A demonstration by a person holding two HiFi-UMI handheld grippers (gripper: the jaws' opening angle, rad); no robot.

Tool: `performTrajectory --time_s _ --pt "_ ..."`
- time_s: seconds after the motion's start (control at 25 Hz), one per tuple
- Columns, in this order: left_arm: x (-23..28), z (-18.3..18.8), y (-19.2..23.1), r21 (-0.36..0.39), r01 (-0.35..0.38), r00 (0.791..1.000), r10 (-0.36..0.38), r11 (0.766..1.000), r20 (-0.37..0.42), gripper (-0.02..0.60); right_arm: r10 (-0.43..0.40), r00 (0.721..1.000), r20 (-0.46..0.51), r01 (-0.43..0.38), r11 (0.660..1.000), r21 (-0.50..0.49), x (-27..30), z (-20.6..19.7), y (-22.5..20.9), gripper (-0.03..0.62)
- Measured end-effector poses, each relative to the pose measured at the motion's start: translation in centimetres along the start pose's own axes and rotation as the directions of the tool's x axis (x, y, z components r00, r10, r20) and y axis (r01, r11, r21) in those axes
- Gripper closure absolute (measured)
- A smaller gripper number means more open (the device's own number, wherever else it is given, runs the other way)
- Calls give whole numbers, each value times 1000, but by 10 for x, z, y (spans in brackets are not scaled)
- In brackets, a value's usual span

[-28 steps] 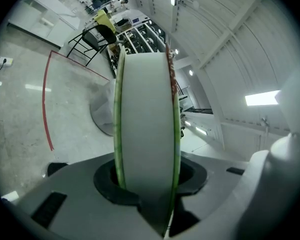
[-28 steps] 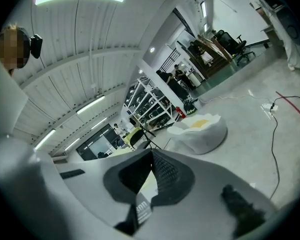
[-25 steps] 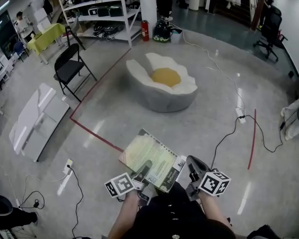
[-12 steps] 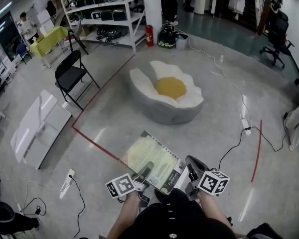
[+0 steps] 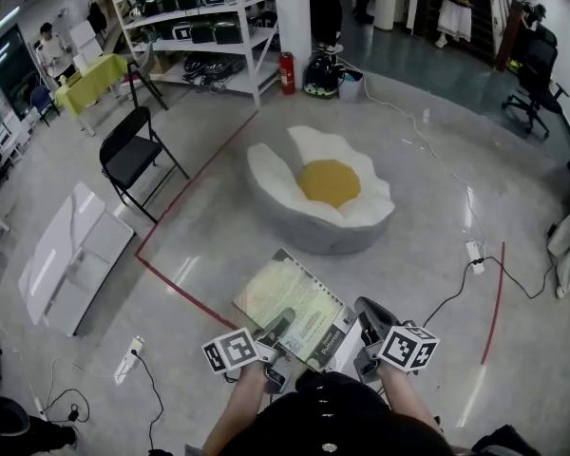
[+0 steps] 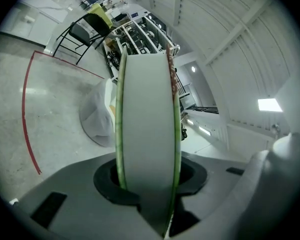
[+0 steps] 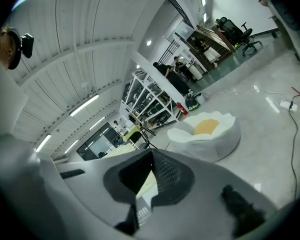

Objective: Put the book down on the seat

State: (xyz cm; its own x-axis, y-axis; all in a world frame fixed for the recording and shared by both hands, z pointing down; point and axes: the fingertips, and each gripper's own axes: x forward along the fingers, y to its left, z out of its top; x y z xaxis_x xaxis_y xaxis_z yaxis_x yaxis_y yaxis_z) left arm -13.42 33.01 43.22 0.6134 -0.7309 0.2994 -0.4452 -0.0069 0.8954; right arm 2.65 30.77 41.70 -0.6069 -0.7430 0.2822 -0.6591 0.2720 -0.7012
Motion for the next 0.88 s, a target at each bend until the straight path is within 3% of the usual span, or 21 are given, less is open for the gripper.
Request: performTrajectory --time_s 0.4,0.6,0.88 --pt "58 32 9 -4 -5 999 5 1000 -38 423 -6 1000 -19 6 1000 -6 48 25 -20 588" --pt "72 39 13 -24 2 1000 -3 1000 -27 423 -5 998 -66 2 999 -45 61 28 -24 588" --pt "79 34 7 -32 11 998 -13 999 -56 423 -11 998 -56 7 998 -63 61 37 -17 588"
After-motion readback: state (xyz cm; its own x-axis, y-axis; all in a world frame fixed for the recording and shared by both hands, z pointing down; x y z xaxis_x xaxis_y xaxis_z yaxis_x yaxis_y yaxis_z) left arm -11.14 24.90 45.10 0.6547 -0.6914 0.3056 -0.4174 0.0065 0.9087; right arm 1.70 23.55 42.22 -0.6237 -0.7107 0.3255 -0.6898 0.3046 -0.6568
